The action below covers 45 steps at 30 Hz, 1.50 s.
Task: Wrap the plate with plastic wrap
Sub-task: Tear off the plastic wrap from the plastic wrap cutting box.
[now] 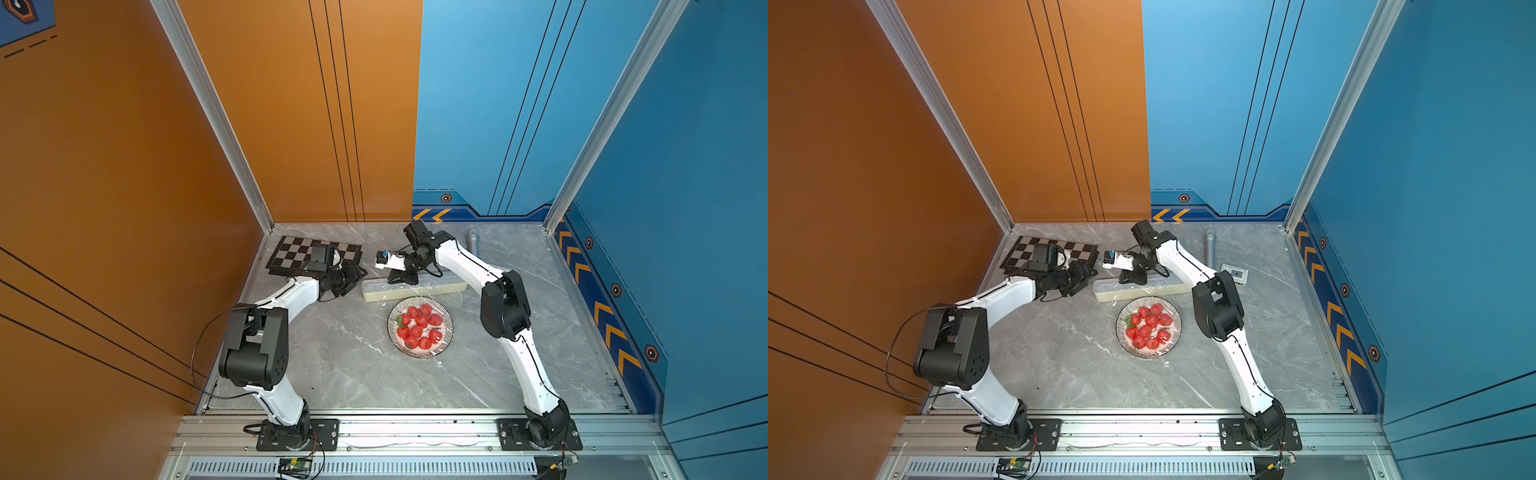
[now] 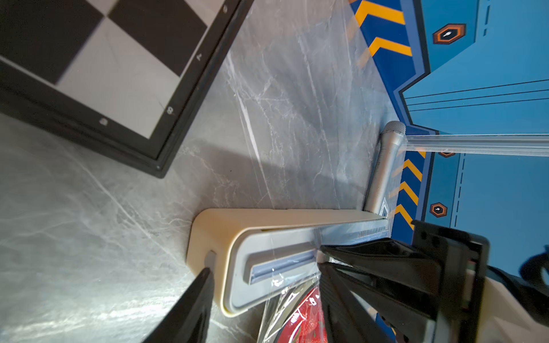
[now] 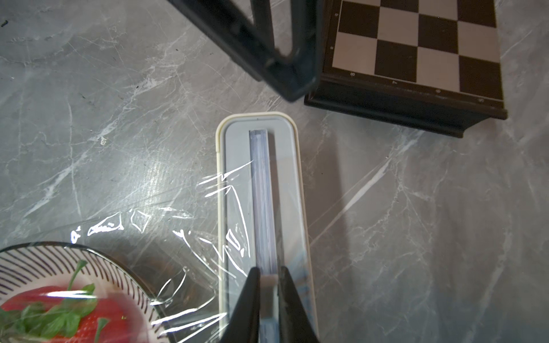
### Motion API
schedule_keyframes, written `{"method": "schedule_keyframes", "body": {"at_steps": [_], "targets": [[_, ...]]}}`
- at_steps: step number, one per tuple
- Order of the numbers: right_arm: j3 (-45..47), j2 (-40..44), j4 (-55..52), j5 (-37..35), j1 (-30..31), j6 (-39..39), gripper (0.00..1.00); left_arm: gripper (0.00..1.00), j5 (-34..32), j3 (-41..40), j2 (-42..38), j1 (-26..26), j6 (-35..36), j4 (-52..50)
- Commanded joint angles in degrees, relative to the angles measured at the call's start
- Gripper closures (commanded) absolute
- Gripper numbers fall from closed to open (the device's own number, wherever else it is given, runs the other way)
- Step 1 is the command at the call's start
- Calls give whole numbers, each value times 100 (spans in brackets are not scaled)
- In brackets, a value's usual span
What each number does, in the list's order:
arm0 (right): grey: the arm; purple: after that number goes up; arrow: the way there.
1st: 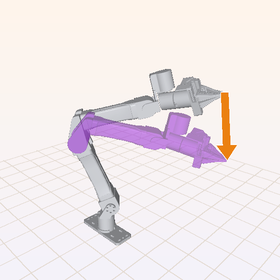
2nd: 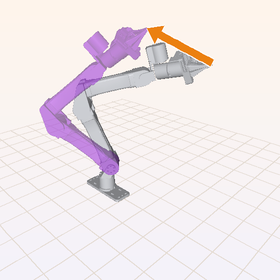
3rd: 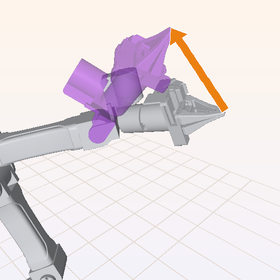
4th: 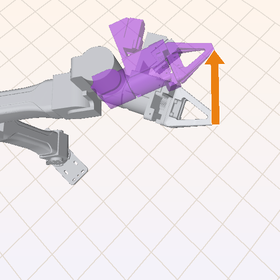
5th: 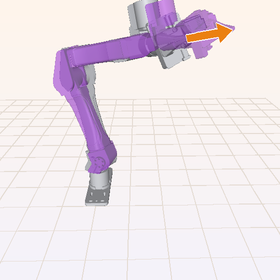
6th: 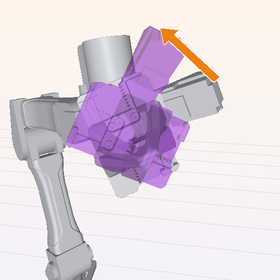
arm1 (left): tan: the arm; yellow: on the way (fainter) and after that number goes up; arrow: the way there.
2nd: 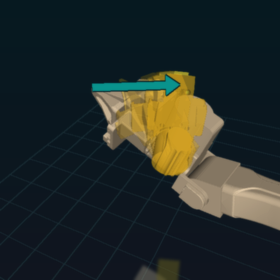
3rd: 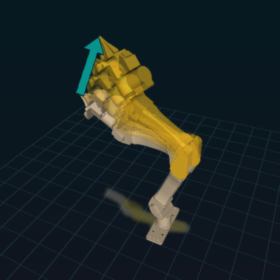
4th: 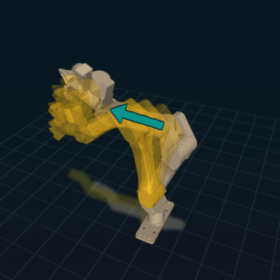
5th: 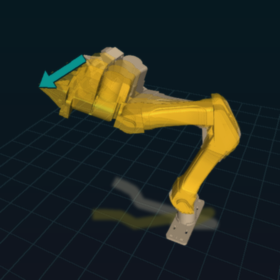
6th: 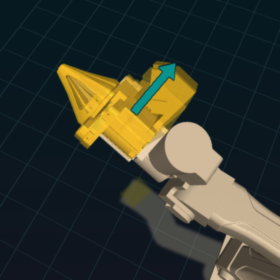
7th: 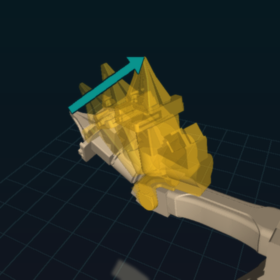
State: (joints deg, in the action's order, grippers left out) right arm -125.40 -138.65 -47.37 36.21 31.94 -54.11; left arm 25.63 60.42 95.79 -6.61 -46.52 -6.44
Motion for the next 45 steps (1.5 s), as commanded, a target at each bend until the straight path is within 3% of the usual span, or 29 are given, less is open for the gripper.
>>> {"method": "schedule_keyframes", "body": {"at_steps": [1, 5, 16, 29, 45], "targets": [[52, 64, 85, 114, 49, -7, 86, 52, 126, -101, -110, 112, 187, -139], [25, 34, 93, 114, 101, 26, 86, 65, 230, -101, 100, 74, 204, -131], [-87, -10, 163, 123, 183, 138, 86, 66, 105, -317, 428, -77, 314, -121], [-166, -46, 231, 276, 342, 196, 86, 85, 75, -309, 523, -242, 355, -147], [-492, -360, 853, 474, 703, 682, 85, 86, 19, -177, 659, -450, 260, -78]]}}
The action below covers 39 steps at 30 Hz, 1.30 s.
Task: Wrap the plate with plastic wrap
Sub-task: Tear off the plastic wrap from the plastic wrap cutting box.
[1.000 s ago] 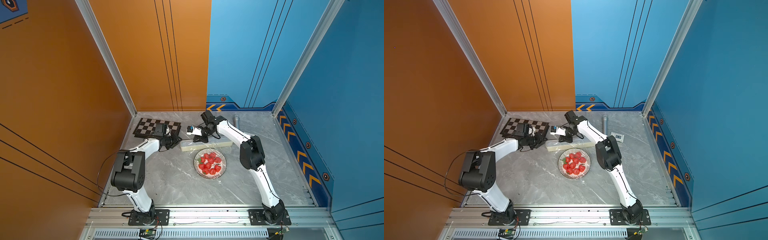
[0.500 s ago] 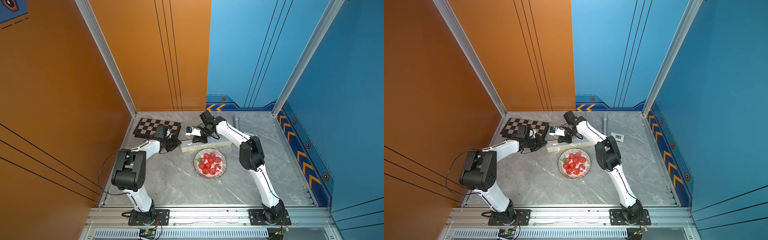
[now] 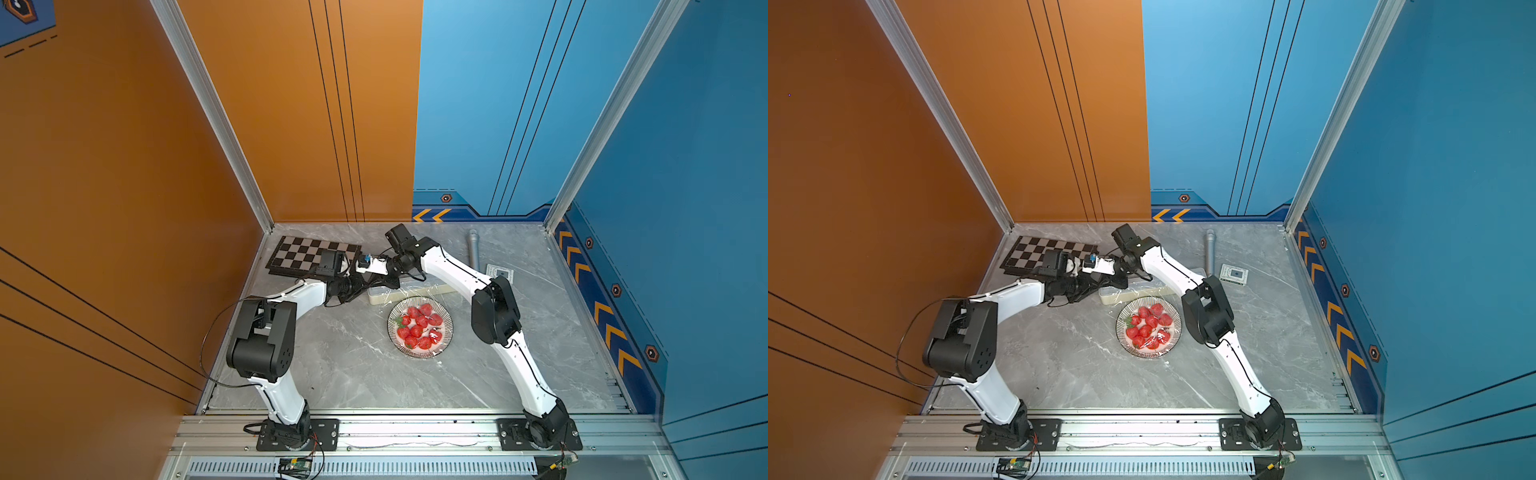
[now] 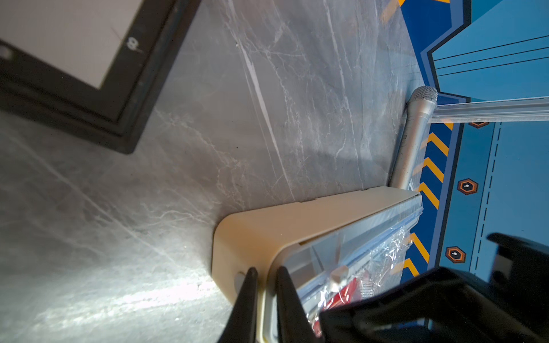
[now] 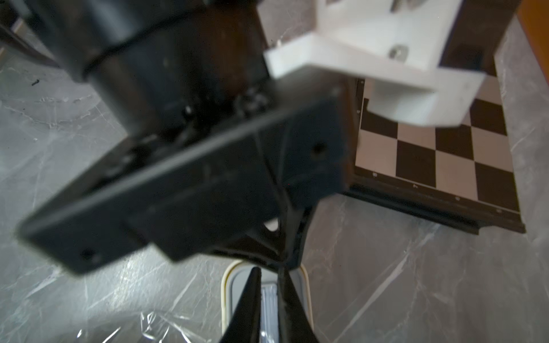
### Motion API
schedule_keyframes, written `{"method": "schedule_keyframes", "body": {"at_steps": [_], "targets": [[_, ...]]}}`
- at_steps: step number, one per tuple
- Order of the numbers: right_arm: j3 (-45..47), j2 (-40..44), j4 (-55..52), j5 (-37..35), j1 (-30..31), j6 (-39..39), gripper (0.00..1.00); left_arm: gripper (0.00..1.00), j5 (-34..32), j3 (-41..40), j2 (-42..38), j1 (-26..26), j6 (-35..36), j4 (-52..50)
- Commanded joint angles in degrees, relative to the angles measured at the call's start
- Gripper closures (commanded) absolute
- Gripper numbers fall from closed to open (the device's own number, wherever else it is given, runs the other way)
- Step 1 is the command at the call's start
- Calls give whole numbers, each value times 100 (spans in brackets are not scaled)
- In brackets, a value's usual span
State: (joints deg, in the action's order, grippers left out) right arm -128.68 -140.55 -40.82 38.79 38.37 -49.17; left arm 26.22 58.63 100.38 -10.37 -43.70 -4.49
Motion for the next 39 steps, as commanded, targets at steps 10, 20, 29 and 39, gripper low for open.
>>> {"method": "schedule_keyframes", "body": {"at_steps": [10, 20, 29, 39], "targets": [[71, 156, 303, -9, -131, 402, 82, 84, 54, -220, -146, 243, 2, -272], [1802, 1753, 338, -514, -1038, 713, 57, 36, 33, -22, -596, 190, 130, -540], [3515, 3399, 776, -1214, -1728, 3019, 40, 1, -153, 343, -405, -152, 399, -1030], [5609, 4154, 1989, -1031, -2072, 5605, 31, 1, -164, 701, 110, -358, 523, -1204]]}}
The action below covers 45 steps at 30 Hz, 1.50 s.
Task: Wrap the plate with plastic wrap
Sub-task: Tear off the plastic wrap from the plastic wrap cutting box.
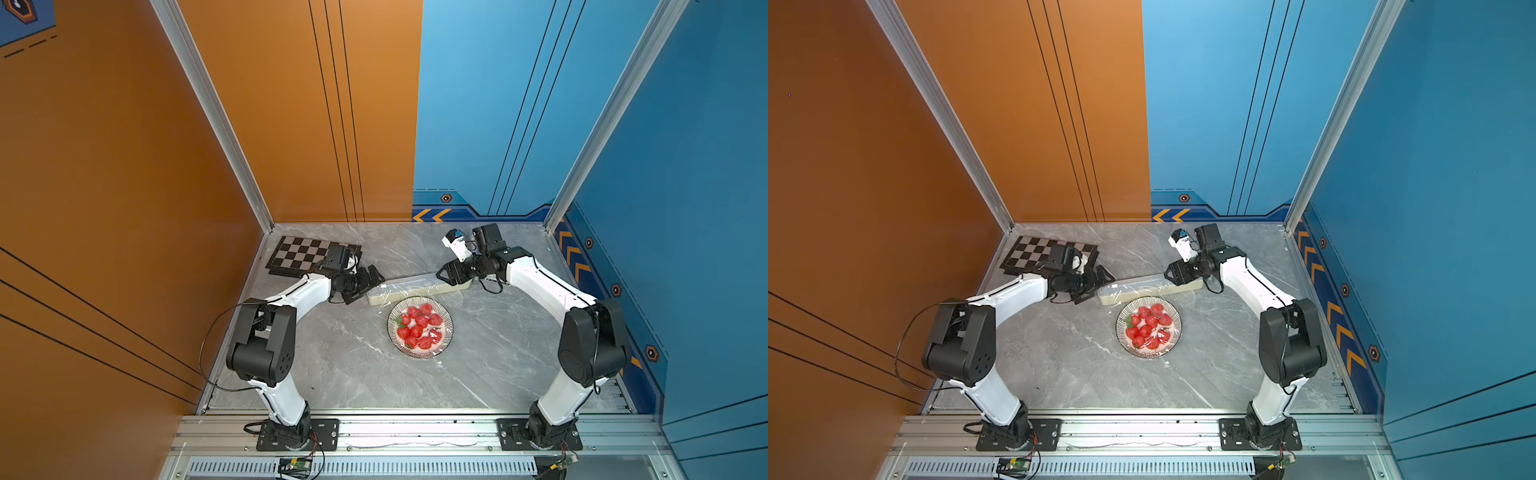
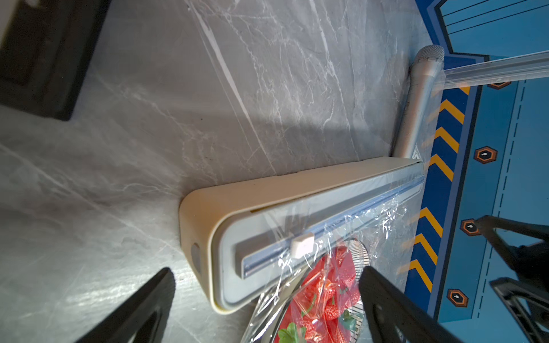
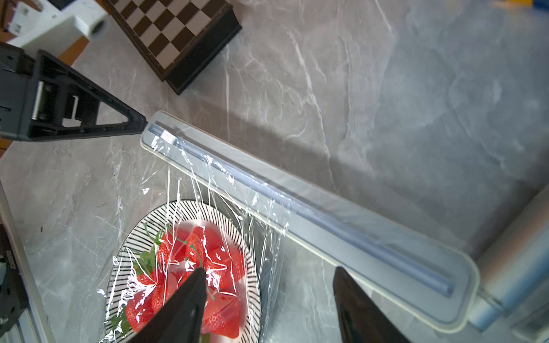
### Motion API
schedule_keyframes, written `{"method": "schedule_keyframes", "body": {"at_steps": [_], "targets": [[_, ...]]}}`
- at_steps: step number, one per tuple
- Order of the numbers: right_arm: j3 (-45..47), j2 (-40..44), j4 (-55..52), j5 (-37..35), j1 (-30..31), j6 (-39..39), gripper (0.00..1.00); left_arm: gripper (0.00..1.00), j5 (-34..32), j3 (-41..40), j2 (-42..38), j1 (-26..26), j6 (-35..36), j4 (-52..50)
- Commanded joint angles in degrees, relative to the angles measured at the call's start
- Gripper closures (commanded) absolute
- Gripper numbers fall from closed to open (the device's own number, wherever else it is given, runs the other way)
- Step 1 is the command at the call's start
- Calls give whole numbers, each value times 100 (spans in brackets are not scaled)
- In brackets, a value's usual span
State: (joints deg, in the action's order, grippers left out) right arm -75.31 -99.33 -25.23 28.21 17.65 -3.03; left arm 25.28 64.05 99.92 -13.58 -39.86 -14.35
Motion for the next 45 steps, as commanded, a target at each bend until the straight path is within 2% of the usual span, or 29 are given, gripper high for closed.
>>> {"method": "schedule_keyframes", "body": {"at_steps": [1, 8, 12, 14, 24, 31, 35, 37, 40, 45], "targets": [[369, 7, 496, 14, -16, 1117, 31, 1, -72, 184, 196, -47, 136, -223], [488, -299, 820, 76, -2, 1547, 32, 11, -119, 256, 429, -65, 116, -215], [425, -481, 888, 138, -7, 1685, 31, 12, -162, 249, 471, -57, 116, -217], [417, -558, 897, 183, 8, 1717, 32, 18, -159, 246, 468, -57, 118, -216], [232, -935, 1066, 295, 175, 1871, 40, 22, -133, 136, 471, -39, 144, -220], [227, -986, 1091, 261, 121, 1920, 66, 23, -187, -42, 403, 11, 202, -241], [380, -900, 1086, 203, 29, 1894, 88, 23, -329, -79, 371, 24, 374, -448], [435, -878, 1066, 195, 2, 1876, 95, 24, -384, -118, 335, 38, 427, -499], [501, -858, 1045, 119, -23, 1859, 100, 24, -421, -223, 297, 72, 444, -517], [543, -799, 1020, 81, -41, 1824, 100, 24, -549, -357, 207, 157, 479, -551]]}}
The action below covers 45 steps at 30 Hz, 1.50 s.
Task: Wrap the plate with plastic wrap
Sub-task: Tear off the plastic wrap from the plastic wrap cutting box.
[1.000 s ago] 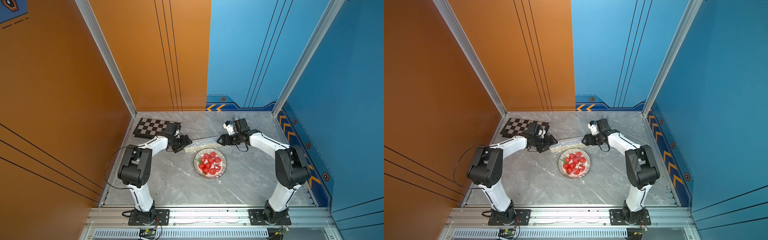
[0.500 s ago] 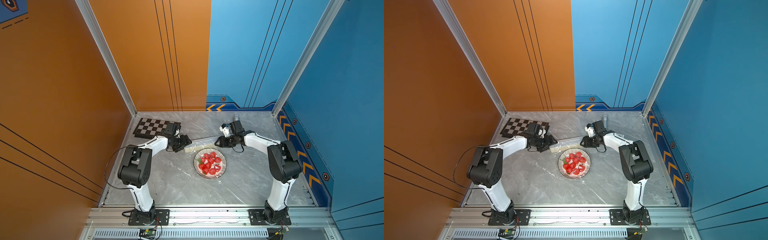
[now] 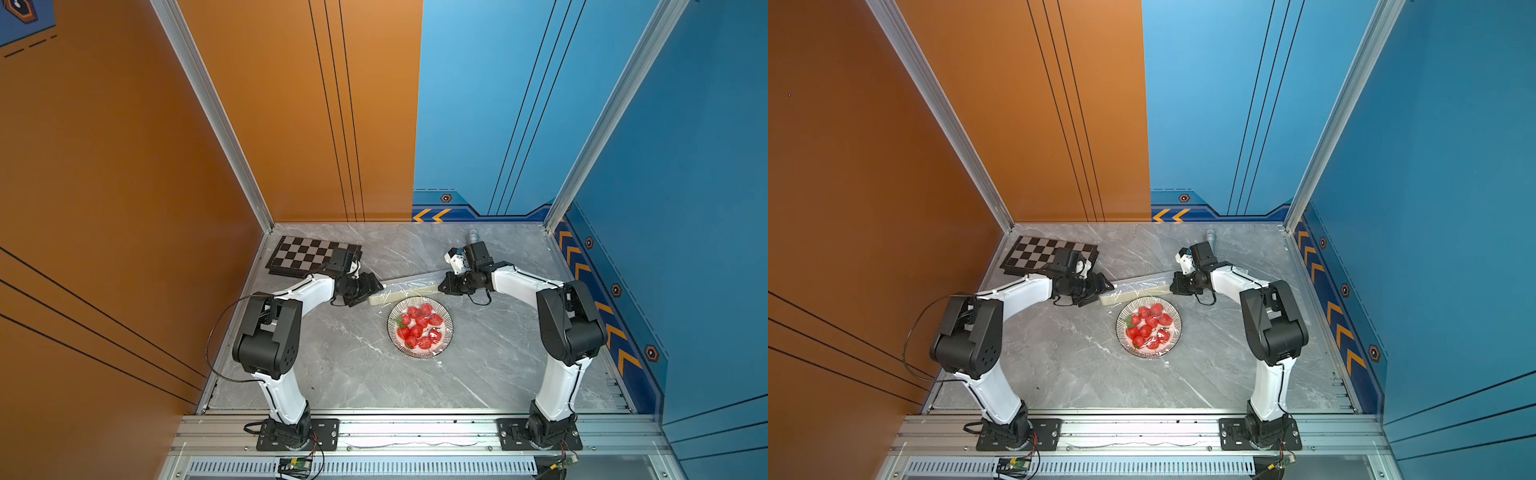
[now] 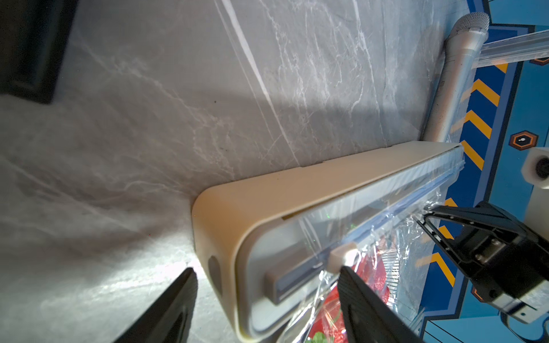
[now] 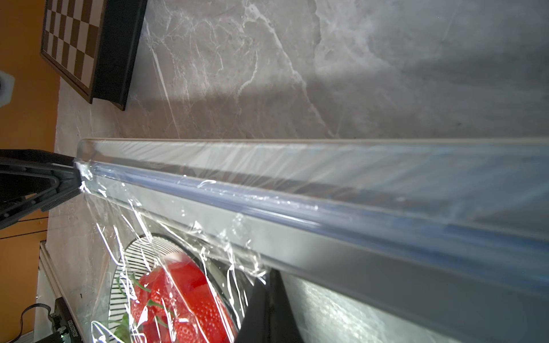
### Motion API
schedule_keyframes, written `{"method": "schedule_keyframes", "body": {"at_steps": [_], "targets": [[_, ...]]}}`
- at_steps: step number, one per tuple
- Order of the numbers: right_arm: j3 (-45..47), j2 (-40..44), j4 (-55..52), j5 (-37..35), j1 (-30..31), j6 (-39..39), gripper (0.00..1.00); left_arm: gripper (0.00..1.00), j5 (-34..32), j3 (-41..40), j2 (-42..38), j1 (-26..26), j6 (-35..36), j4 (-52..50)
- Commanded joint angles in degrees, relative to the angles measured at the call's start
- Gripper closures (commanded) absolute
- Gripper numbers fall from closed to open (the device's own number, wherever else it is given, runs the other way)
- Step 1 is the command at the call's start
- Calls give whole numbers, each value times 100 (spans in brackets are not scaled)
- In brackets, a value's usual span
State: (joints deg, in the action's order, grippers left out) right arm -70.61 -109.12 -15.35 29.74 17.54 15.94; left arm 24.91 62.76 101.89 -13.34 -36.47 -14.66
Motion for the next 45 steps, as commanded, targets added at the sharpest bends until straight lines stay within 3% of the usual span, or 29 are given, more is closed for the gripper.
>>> {"method": "schedule_keyframes", "body": {"at_steps": [1, 8, 15, 22, 44, 45], "targets": [[74, 189, 29, -65, -27, -74, 100, 24, -525, -238, 11, 154, 142, -516], [56, 207, -3, -82, -23, -109, 100, 24, -495, -121, -145, 256, 76, -519], [18, 188, -3, -71, -5, -118, 100, 10, -345, 324, -430, 25, 83, -518], [30, 207, -19, -73, -11, -144, 99, 5, -291, 613, -83, -161, 90, -516], [21, 233, -192, -187, -20, -247, 100, 12, -538, 665, 471, -248, 158, -520], [21, 233, -209, -188, -23, -256, 100, 18, -547, 630, 473, -240, 163, -521]]}}
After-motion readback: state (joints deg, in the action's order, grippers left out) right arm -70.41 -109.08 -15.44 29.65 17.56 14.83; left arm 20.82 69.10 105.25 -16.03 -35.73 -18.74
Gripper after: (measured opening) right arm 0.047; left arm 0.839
